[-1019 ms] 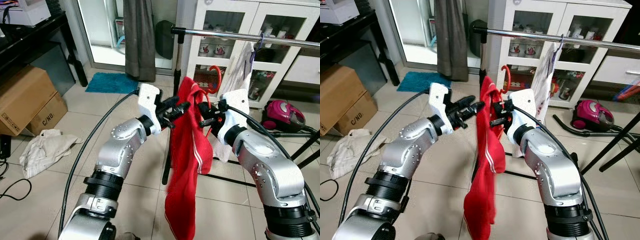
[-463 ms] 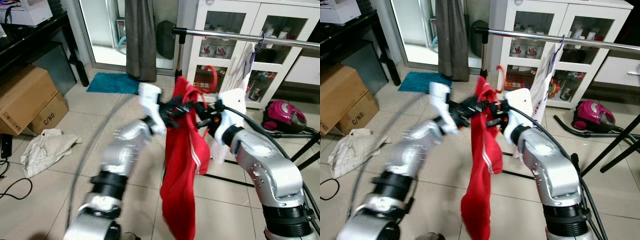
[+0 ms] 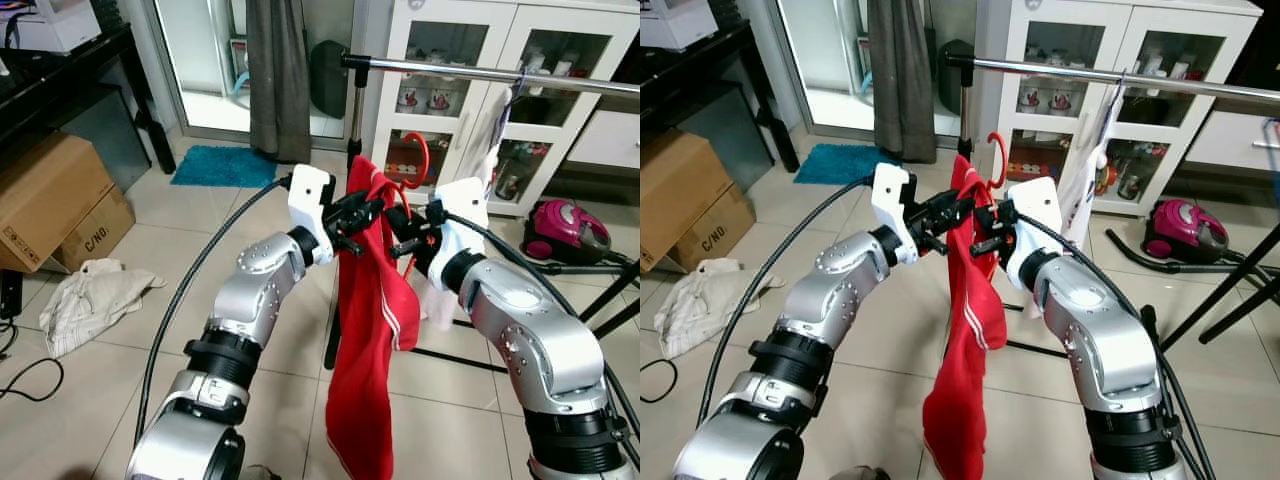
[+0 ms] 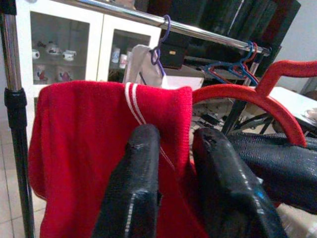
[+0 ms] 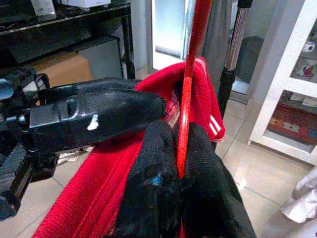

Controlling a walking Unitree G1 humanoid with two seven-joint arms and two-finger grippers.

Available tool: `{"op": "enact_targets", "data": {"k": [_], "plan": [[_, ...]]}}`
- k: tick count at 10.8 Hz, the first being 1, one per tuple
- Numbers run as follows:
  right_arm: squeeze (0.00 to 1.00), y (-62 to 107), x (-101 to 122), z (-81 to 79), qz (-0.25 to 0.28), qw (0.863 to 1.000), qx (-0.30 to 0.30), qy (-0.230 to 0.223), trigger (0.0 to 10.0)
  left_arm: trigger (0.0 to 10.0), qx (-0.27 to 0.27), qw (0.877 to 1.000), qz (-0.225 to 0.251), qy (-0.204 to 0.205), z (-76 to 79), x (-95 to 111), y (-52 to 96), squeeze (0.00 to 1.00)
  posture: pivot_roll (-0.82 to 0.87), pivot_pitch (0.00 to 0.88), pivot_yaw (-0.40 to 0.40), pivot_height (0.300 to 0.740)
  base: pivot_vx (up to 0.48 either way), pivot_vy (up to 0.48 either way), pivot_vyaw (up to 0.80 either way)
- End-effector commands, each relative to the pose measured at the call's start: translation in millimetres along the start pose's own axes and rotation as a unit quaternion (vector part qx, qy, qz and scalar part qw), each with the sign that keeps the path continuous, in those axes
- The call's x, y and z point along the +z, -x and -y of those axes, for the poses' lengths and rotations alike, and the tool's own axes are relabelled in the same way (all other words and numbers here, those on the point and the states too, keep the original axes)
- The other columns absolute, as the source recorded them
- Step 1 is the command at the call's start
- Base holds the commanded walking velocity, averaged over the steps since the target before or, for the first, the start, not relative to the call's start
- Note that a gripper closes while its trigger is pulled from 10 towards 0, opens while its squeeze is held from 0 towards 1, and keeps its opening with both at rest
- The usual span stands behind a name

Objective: Hang hanger

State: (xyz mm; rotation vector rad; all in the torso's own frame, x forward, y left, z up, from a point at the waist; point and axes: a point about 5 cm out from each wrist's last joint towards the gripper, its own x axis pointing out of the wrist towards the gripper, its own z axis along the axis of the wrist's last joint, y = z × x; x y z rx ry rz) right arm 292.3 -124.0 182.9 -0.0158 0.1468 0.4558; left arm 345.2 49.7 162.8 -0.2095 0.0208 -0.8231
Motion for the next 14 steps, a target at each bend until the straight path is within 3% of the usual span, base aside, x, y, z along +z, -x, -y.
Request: {"op": "enact_targets", "data": {"k": [1,9,12,14], "plan": [[0.00,0.3,11,-2.4,0.024,1.000,0.007,0.002,0.0,0.0,-0.001,1.000,-0.006,-0.006,-0.6,-4,1.6,0.00,0.04,0.000,0.032,0.740,0.000,0.000,0.00],[0.00,-0.9,19,-3.9,0.039,0.999,0.008,0.001,0.0,0.0,-0.014,0.999,-0.035,-0.019,-5.0,-7,-4.6,0.00,0.02,0.000,0.059,0.740,0.000,0.000,0.00],[0.00,-0.2,15,-1.5,0.030,0.999,-0.001,0.012,0.0,0.0,0.021,0.997,0.002,-0.079,-11.5,12,-3.8,0.00,0.03,0.000,0.056,0.740,0.000,0.000,0.00],[0.00,2.0,5,2.2,0.000,1.000,-0.007,0.030,0.0,0.0,0.035,0.995,0.039,-0.089,-15.7,32,0.6,0.00,0.03,0.000,0.056,0.740,0.000,0.000,0.00]]}}
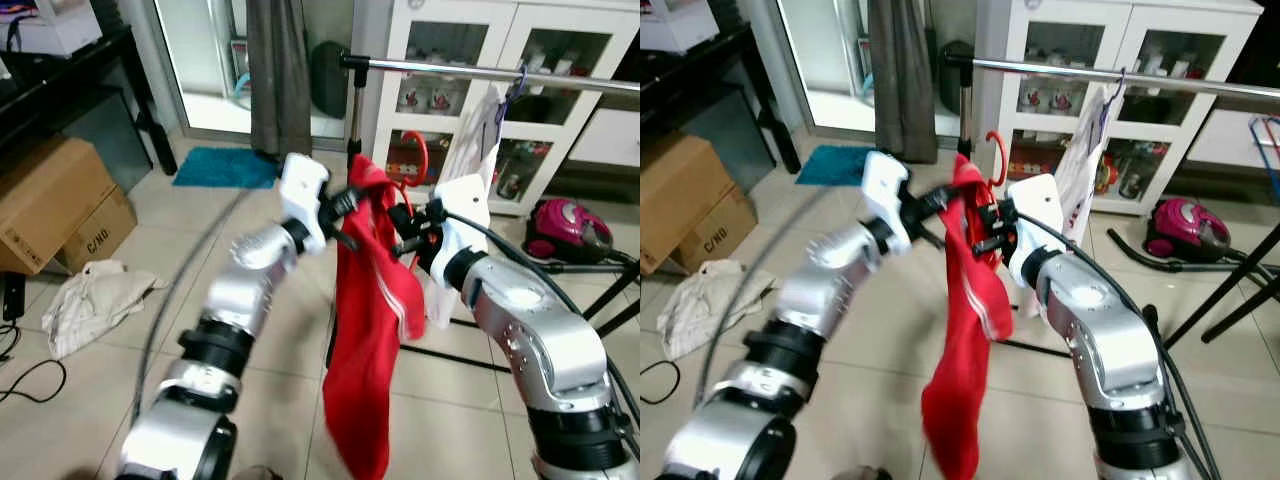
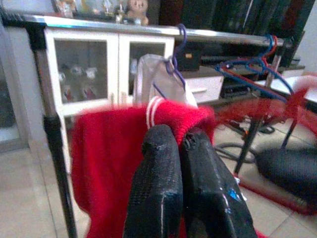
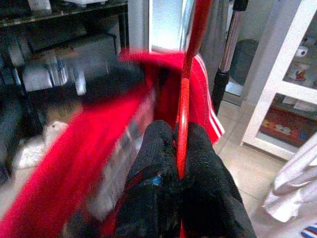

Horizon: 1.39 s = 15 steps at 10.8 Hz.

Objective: Hang hanger

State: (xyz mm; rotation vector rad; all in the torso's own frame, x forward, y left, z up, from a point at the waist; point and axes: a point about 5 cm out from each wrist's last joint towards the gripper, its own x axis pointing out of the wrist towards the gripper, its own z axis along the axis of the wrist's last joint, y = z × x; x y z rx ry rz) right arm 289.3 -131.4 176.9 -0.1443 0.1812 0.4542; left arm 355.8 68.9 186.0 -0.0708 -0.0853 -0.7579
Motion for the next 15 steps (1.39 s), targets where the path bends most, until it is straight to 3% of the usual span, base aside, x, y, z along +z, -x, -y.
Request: {"op": "enact_targets", "data": {"k": [1,2,3,4,5,6,7,8,9,10,11,12,13,14,15], "plan": [[0.00,3.8,-13,1.4,-0.031,0.999,-0.001,0.019,0.0,0.0,0.013,0.998,0.056,-0.018,-12.6,39,3.4,0.00,0.03,0.000,0.056,0.740,0.000,0.000,0.00],[0.00,11.1,-21,-2.6,-0.047,0.998,0.027,0.022,0.0,0.0,0.041,0.995,0.083,-0.024,-29.4,64,9.4,0.00,0.04,0.000,0.056,0.740,0.000,0.000,0.00],[0.00,18.4,-15,-9.0,-0.021,0.996,0.078,0.028,0.0,0.0,0.105,0.991,0.076,-0.044,-52.4,71,12.1,0.00,0.03,0.000,0.060,0.740,0.000,0.000,0.00],[0.00,32.0,1,-9.1,0.040,0.991,0.124,-0.005,0.0,0.0,0.217,0.974,0.038,-0.057,-88.3,63,20.6,0.00,0.03,0.000,0.070,0.740,0.000,0.000,0.00],[0.00,38.6,10,-5.4,0.073,0.988,0.133,-0.031,0.0,0.0,0.246,0.967,0.006,-0.060,-98.0,50,26.2,0.00,0.03,0.000,0.072,0.740,0.000,0.000,0.00],[0.00,49.1,20,7.8,0.113,0.985,0.114,-0.064,0.0,0.0,0.294,0.951,-0.061,-0.074,-111.2,21,40.1,0.00,0.02,0.000,0.081,0.740,0.000,0.000,0.00],[0.00,57.1,27,16.5,0.151,0.979,0.097,-0.100,0.0,0.0,0.309,0.945,-0.095,-0.056,-113.1,-1,48.1,0.00,0.01,0.000,0.093,0.740,0.000,0.000,0.00],[0.00,60.3,31,21.6,0.178,0.972,0.071,-0.134,0.0,0.0,0.277,0.956,-0.096,-0.024,-103.0,-13,43.0,0.00,0.00,0.000,0.099,0.740,0.000,0.000,0.00],[0.00,50.8,25,30.6,0.165,0.971,-0.008,-0.174,0.0,0.0,0.152,0.986,-0.057,0.023,-66.2,-17,21.7,0.00,0.00,0.000,0.105,0.740,0.000,0.000,0.00],[0.00,42.1,19,19.4,0.155,0.971,-0.003,-0.184,0.0,0.0,0.087,0.995,-0.038,0.029,-34.9,-20,11.0,0.00,0.01,0.000,0.097,0.740,0.000,0.000,0.00],[0.00,38.8,15,9.5,0.148,0.970,0.013,-0.192,0.0,0.0,0.109,0.993,-0.033,0.043,-30.3,-25,8.6,0.00,0.01,0.000,0.090,0.740,0.000,0.000,0.00],[0.00,38.7,18,-1.1,0.160,0.961,0.062,-0.215,0.0,0.0,0.123,0.991,-0.042,0.042,-32.2,-33,10.8,0.00,0.02,0.000,0.083,0.740,0.000,0.000,0.00],[0.00,44.1,14,-11.0,0.133,0.965,0.121,-0.190,0.0,0.0,0.182,0.982,-0.041,0.040,-53.4,-29,20.3,0.00,0.02,0.000,0.079,0.740,0.000,0.000,0.00],[0.00,46.4,5,-12.7,0.099,0.973,0.133,-0.161,0.0,0.0,0.202,0.978,-0.034,0.036,-65.0,-22,25.2,0.00,0.02,0.000,0.078,0.740,0.000,0.000,0.00],[0.00,48.5,-15,-9.2,0.031,0.988,0.125,-0.086,0.0,0.0,0.175,0.984,-0.009,0.017,-74.7,4,29.9,0.00,0.01,0.000,0.083,0.740,0.000,0.000,0.00]]}}
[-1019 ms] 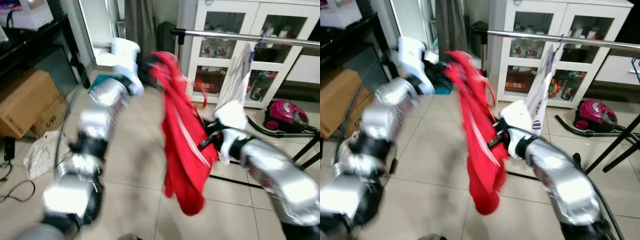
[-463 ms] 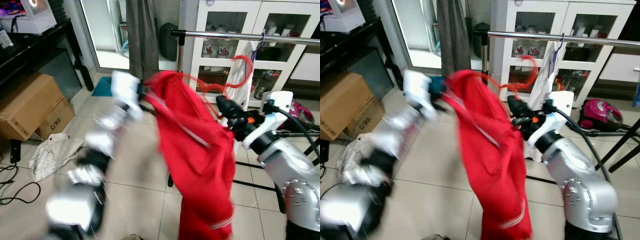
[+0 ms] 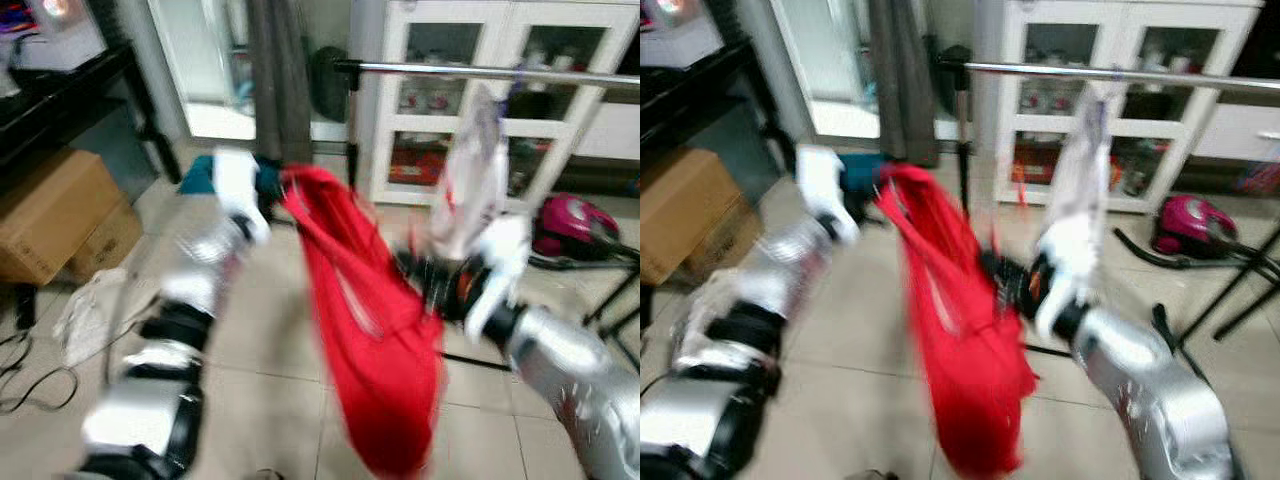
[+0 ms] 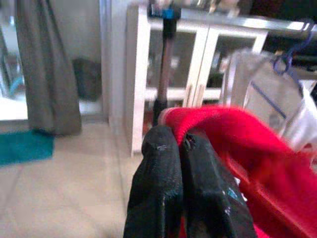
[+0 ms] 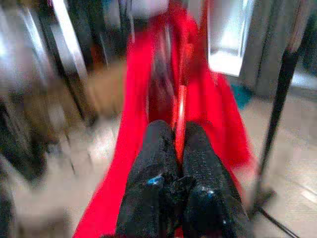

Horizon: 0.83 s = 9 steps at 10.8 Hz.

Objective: Hang hanger

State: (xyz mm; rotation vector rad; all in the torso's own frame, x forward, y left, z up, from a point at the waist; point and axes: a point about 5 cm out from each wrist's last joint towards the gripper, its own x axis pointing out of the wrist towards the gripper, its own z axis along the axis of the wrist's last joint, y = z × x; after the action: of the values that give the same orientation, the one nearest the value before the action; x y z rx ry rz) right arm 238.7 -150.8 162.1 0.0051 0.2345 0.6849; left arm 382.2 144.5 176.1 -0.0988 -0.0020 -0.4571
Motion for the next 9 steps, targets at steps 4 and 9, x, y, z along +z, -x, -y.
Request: {"op": "enact_targets", "data": {"k": [4,9], "plan": [[0.00,28.0,10,4.4,0.046,0.996,0.082,0.005,0.0,0.0,0.079,0.992,0.081,0.060,-44.1,62,1.5,0.00,0.02,0.000,0.079,0.740,0.000,0.000,0.00],[0.00,18.0,19,23.9,0.105,0.993,-0.034,-0.047,0.0,0.0,-0.008,0.997,-0.019,0.073,5.4,-2,-10.8,0.00,0.01,0.000,0.102,0.740,0.000,0.000,0.00]]}}
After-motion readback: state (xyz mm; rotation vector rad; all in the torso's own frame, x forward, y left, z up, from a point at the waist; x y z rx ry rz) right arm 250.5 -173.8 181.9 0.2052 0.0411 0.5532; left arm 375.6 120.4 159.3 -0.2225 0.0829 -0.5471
